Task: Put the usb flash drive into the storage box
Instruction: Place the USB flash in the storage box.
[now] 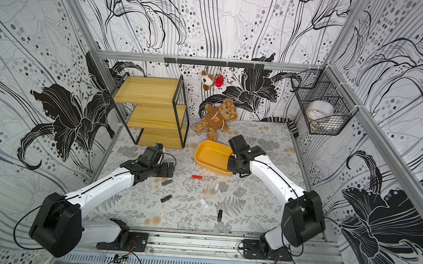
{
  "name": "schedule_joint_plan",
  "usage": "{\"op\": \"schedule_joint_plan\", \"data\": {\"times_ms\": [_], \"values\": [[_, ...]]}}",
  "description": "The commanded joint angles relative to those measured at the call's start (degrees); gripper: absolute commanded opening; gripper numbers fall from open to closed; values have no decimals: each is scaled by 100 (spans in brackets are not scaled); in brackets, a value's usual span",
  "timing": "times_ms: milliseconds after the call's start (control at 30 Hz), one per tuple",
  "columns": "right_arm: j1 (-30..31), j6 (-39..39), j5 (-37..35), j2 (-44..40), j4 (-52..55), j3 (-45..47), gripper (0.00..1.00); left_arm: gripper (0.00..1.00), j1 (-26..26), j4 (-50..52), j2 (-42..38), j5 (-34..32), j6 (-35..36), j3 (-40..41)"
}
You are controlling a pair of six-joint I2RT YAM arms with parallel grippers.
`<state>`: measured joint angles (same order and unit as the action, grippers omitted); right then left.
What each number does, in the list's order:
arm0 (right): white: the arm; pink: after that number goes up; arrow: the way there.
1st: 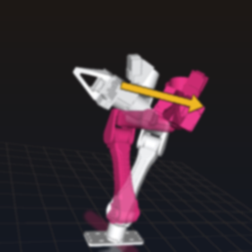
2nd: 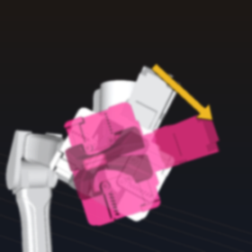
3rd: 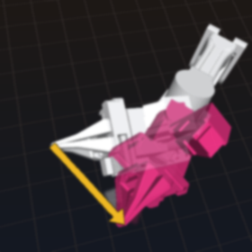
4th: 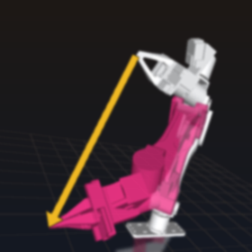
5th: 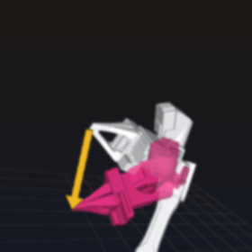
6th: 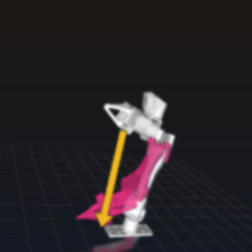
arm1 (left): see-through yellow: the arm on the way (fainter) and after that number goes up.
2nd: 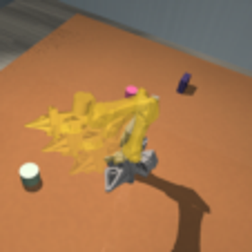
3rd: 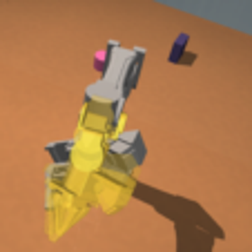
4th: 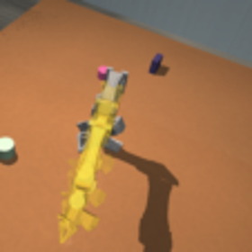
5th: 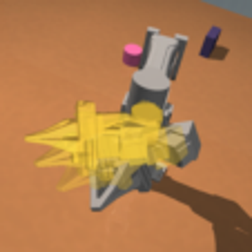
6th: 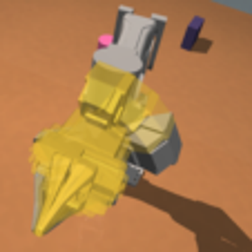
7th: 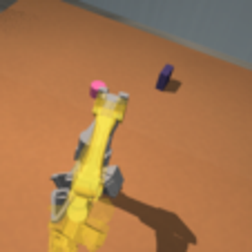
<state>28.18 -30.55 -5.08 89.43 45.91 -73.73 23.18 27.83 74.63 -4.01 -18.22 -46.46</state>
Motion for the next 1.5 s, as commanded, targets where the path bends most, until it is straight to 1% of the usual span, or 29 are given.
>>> {"op": "schedule_joint_plan", "data": {"times_ms": [0,133,300,433,567,667,767,800,933,1000,1200,1333,1367,1467], "values": [[28,301,-72,657,133,-665,0,98,22,268,59,-16,130,-184],[29,364,-105,1381,102,-1267,0,98,24,209,72,-44,138,-139],[-17,374,-151,2025,-77,-1594,0,98,29,331,476,66,399,-384],[-50,365,-151,2512,-113,-1840,0,98,32,585,813,93,767,-661],[-120,312,-109,2815,-207,-1977,0,98,29,760,1023,3,1319,-890],[-202,295,-48,3002,-223,-2082,0,98,33,822,1142,23,1749,-939],[-276,299,26,3160,-232,-2084,0,98,31,890,1268,35,2033,-974],[-303,305,46,3219,-217,-2234,0,98,31,874,1293,48,2097,-964],[-378,339,98,3384,-195,-2329,0,100,29,812,1348,119,2112,-922],[-399,339,152,3436,-208,-2337,0,100,29,811,1379,50,2080,-866],[-419,330,177,3644,-232,-2382,0,100,55,824,1363,155,2081,-827],[-423,312,124,3671,-251,-2337,0,99,72,944,1459,352,2145,-884],[-428,312,121,3700,-224,-2338,2,99,90,1011,1518,353,2152,-924],[-428,312,171,3668,-243,-2305,27,97,169,1262,1757,154,2153,-1120]]}}
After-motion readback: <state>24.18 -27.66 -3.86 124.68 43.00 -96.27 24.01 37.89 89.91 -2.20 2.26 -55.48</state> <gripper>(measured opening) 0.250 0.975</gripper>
